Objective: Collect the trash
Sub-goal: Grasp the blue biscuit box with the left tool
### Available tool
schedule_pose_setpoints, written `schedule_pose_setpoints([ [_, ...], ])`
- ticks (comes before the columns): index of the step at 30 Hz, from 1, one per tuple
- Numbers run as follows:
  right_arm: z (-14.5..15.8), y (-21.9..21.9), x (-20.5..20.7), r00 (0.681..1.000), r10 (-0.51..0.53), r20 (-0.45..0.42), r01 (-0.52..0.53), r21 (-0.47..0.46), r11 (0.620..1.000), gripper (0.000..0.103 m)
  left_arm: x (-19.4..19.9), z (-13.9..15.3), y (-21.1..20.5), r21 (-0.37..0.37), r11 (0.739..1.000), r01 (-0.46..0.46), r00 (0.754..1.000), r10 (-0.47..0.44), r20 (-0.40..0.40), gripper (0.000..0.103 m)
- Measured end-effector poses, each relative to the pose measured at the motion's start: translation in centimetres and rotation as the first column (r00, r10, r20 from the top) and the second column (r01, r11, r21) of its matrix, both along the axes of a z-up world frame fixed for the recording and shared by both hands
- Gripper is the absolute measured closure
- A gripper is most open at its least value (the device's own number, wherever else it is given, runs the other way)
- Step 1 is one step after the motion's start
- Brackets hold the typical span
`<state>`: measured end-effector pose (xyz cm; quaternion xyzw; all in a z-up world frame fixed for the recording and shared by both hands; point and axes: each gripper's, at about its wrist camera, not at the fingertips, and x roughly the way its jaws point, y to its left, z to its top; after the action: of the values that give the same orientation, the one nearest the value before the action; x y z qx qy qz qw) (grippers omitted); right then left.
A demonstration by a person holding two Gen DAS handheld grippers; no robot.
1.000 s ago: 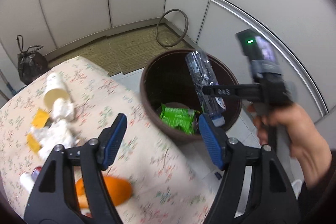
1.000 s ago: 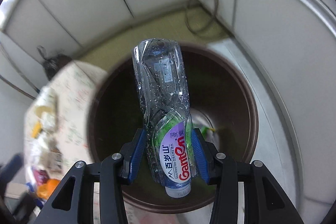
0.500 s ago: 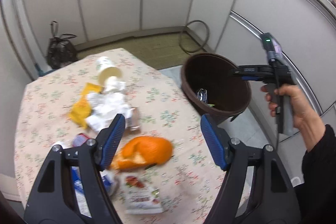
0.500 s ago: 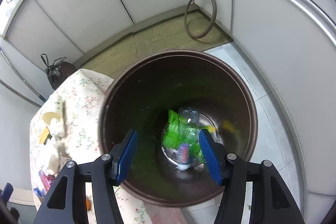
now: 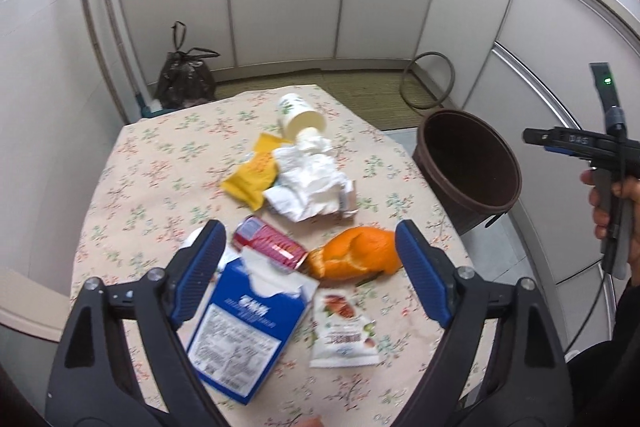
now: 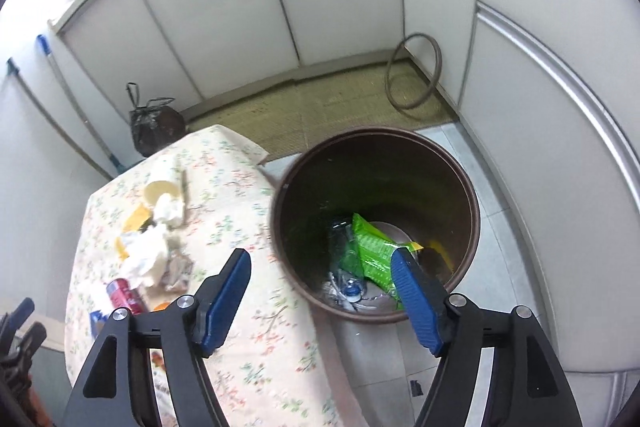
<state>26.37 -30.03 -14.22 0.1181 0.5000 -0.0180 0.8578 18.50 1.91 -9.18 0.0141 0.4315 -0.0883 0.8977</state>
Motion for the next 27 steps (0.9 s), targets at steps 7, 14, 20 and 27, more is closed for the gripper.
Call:
schedule_pose_setpoints([
  [7, 3.0, 4.6, -2.8, 0.997, 0.059, 0.057, -0.058, -0.032, 0.998, 0.02, -2.3, 1.1, 2.6, 0.026, 0.999, -0.036, 0.999, 0.035, 0.036, 0.008],
  [14, 4.3, 9.3, -4.9, 0.988, 0.136, 0.078, -0.132, -0.053, 0.99, 0.019, -3.7, 1.0, 5.1, 0.049, 0.997, -0.054, 0.998, 0.052, 0.037, 0.007],
  [20, 3.1, 12.6, -5.8, 0.981, 0.191, 0.041, -0.189, -0.052, 0.981, 0.019, -3.7, -1.3, 7.7, 0.064, 0.995, -0.078, 0.997, 0.08, -0.025, 0.007],
  [27, 0.3, 15.3, -5.9, 0.967, 0.252, -0.035, -0.254, -0.077, 0.964, 0.019, -3.5, -5.8, 8.7, 0.05, 0.998, -0.024, 0.993, 0.029, -0.114, 0.007],
])
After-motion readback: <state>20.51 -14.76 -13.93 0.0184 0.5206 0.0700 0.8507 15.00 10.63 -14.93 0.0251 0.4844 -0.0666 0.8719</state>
